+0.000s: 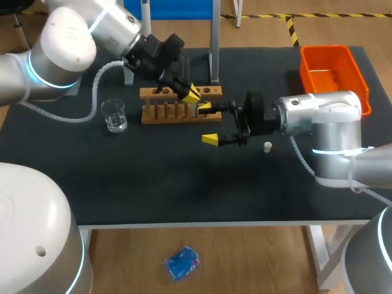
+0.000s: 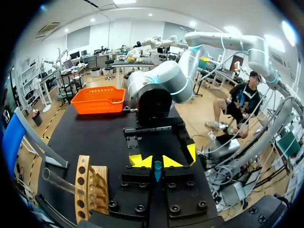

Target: Invert the test tube, pick up the pipette, mount the tip to pipette, aspirate from beaker and dispense into the tube, eject the tip, return the pipette, and cap with the stopper.

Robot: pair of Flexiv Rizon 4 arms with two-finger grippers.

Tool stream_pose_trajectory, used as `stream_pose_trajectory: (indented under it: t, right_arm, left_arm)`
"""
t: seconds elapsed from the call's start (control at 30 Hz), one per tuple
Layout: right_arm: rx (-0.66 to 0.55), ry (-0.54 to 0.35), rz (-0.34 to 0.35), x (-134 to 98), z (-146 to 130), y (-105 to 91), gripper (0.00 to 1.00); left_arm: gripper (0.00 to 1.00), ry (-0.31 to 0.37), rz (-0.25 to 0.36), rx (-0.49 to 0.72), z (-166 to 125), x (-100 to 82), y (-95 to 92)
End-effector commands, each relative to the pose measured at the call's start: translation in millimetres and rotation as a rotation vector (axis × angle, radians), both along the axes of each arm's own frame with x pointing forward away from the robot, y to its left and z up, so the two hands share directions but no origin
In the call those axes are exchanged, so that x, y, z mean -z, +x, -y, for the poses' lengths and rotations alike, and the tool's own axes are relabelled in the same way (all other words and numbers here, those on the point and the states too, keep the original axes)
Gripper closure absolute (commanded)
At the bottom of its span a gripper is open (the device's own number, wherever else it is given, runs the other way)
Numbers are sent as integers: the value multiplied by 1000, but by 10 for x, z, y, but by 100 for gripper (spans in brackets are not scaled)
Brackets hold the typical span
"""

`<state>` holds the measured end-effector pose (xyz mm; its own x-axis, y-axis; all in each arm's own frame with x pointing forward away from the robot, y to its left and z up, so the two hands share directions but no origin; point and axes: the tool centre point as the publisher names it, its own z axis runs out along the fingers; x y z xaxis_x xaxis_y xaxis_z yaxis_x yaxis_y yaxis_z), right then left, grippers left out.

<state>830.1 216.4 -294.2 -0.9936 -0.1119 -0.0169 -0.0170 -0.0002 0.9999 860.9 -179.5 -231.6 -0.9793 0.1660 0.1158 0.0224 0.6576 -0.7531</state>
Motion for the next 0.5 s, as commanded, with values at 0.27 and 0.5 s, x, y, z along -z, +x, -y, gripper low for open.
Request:
stream_pose_trajectory:
  t: [0.27, 0.5]
  right_arm:
    - [-8, 6, 9, -121, -150, 50, 0]
    - [0, 29, -6, -181, -256, 94, 0]
  left_arm:
    - [100, 3, -1, -1, 2, -6, -1]
    - [100, 3, -1, -1, 2, -6, -1]
